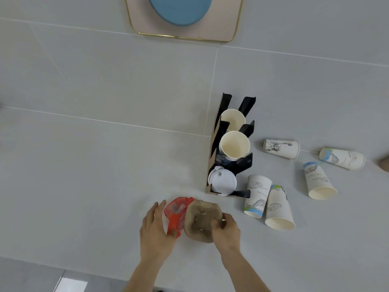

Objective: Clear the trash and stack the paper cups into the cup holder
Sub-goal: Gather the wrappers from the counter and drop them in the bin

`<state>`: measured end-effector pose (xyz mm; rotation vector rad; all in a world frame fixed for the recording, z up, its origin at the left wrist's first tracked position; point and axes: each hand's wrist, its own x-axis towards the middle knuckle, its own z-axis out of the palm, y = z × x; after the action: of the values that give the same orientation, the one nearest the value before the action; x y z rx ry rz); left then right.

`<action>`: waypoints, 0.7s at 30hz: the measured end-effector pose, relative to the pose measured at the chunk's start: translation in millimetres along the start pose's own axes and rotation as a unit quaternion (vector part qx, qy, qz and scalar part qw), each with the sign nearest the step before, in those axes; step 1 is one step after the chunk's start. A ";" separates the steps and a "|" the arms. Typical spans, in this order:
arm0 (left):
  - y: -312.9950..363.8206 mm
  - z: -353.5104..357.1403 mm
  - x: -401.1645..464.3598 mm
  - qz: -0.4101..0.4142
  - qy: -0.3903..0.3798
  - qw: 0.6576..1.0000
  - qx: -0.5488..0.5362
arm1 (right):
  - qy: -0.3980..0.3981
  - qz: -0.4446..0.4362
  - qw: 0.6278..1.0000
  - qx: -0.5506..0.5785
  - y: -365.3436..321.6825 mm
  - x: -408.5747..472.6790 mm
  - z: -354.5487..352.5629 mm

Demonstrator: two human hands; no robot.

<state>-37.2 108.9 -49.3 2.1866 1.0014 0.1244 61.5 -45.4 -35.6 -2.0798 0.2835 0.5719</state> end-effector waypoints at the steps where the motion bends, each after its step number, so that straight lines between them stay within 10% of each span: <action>1: -2.5 1.9 1.3 0.013 -0.029 0.999 0.025 | 0.008 0.013 1.000 0.008 2.3 0.3 -4.1; 13: 17.9 28.0 4.4 -0.033 -0.104 0.976 0.187 | 0.090 0.062 0.994 0.004 27.0 6.2 -36.6; 21: 52.3 27.5 -0.7 -0.027 -0.039 0.986 -0.159 | 0.043 0.082 0.996 0.019 31.9 9.1 -41.7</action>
<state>4.8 69.6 -35.7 1.8603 0.9266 0.1612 68.2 -97.5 -44.4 -2.0590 0.5146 0.5712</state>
